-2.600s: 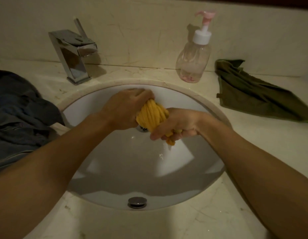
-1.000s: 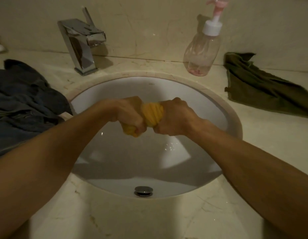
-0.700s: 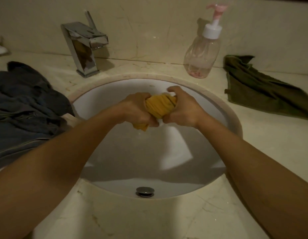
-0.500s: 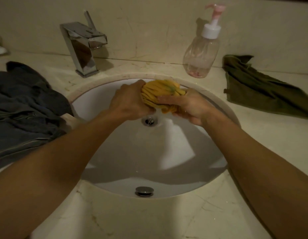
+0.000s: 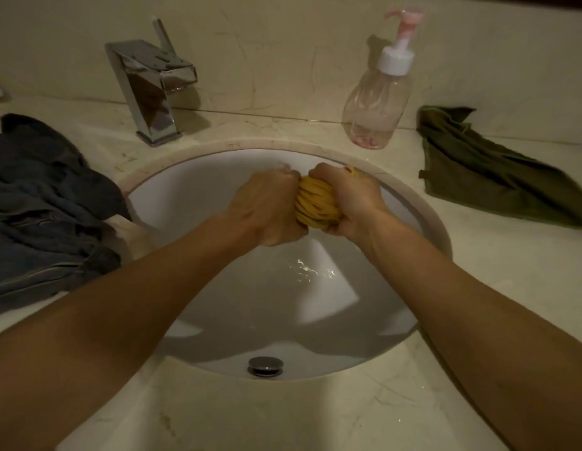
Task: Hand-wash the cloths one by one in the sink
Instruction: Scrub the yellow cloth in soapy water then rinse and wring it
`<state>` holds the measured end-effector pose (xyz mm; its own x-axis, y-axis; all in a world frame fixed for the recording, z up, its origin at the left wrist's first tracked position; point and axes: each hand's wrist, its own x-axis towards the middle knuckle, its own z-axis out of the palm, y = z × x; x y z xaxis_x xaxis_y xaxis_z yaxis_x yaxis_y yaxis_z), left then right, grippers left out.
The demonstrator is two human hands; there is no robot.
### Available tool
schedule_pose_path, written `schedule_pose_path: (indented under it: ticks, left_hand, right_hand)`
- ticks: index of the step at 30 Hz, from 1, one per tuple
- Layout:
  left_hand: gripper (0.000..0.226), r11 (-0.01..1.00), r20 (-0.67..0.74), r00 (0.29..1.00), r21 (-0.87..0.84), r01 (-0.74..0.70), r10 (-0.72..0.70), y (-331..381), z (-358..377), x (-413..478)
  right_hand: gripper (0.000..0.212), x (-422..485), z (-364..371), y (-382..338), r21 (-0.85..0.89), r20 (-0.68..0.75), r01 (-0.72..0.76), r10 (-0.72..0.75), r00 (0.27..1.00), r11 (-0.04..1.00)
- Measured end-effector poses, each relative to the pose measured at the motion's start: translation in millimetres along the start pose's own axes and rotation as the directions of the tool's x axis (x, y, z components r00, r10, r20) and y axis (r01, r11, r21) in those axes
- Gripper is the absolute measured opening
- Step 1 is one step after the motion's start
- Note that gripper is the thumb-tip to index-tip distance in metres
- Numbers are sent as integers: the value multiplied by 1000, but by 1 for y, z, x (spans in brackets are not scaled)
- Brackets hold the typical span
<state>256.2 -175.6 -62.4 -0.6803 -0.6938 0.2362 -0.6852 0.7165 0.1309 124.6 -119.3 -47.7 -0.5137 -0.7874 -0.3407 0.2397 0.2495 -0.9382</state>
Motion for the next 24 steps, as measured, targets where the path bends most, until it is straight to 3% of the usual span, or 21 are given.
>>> schedule_pose_path:
  ticks: [2,5,7,11,14,16,20,22,24]
  left_hand:
    - [35,982,58,998,-183,41,-31,8,-2,2]
    - [21,856,263,964,-490,165,-35,5,-11,2]
    - [25,739,404,915,-615,275,-4,0,-15,-3]
    - [55,536,562,818,-732,419,128,-9,-15,-10]
    - [61,468,620,758,-742,481,203,-11,-10,-12]
    - [57,486,624,762,-727,485,172,-8,-9,-13]
    - [36,710,490,872,-616,340,8,0,-8,-8]
    - [64,817,325,944,-531,225,-49,-2,-7,-7]
    - [98,940,83,996,-335,63,-37,-6,-7,-8]
  right_hand:
    - [21,8,1,1,-158,-90,260,-276,957,953]
    - [37,10,4,3,-355,1,482,-515,857,801]
    - [39,6,6,4,-354,98,551,-556,825,756]
    - [45,-1,7,6,-240,216,604,-565,796,760]
    - [41,-3,3,8,-233,255,602,-550,795,763]
    - [36,1,2,9,-270,259,568,-510,820,777]
    - [30,13,2,5,-337,167,469,-439,883,816]
    - [25,15,2,2,-321,83,373,-366,927,870]
    - [14,14,-1,-2,-230,5,249,-255,967,941]
